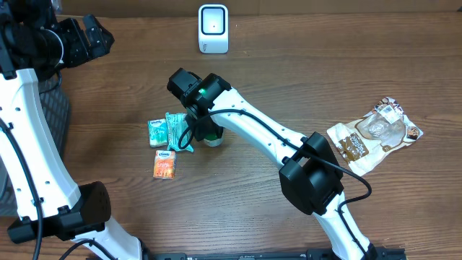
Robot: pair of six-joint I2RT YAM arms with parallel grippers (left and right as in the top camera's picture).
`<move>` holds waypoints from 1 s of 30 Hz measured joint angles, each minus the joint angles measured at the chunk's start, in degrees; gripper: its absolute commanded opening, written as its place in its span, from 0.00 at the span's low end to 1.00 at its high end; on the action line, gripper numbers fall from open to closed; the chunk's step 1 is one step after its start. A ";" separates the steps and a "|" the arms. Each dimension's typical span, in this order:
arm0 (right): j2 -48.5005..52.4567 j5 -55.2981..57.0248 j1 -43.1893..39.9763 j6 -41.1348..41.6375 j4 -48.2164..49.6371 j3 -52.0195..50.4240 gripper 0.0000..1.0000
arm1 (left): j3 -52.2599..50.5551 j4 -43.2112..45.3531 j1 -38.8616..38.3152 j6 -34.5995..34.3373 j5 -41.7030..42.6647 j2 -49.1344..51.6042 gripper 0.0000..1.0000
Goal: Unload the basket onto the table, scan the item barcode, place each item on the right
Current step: 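Reach the right gripper down over the green-lidded jar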
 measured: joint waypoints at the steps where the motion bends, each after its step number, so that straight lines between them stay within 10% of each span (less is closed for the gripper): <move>1: 0.00 0.00 0.00 -0.22 -0.02 0.00 0.63 | 0.00 0.00 0.00 0.00 0.00 0.00 0.99; 12: -0.17 -2.19 -0.39 -19.06 -4.24 0.13 0.46 | 0.00 0.00 0.00 0.00 0.00 0.00 1.00; 21: -1.36 -6.99 -2.34 -32.48 -6.82 -0.09 0.86 | 0.00 0.00 0.00 0.00 0.00 0.00 1.00; 30: -5.99 -7.78 -4.87 -20.87 -8.02 -0.11 0.95 | 0.00 0.00 0.00 0.00 0.00 0.00 0.99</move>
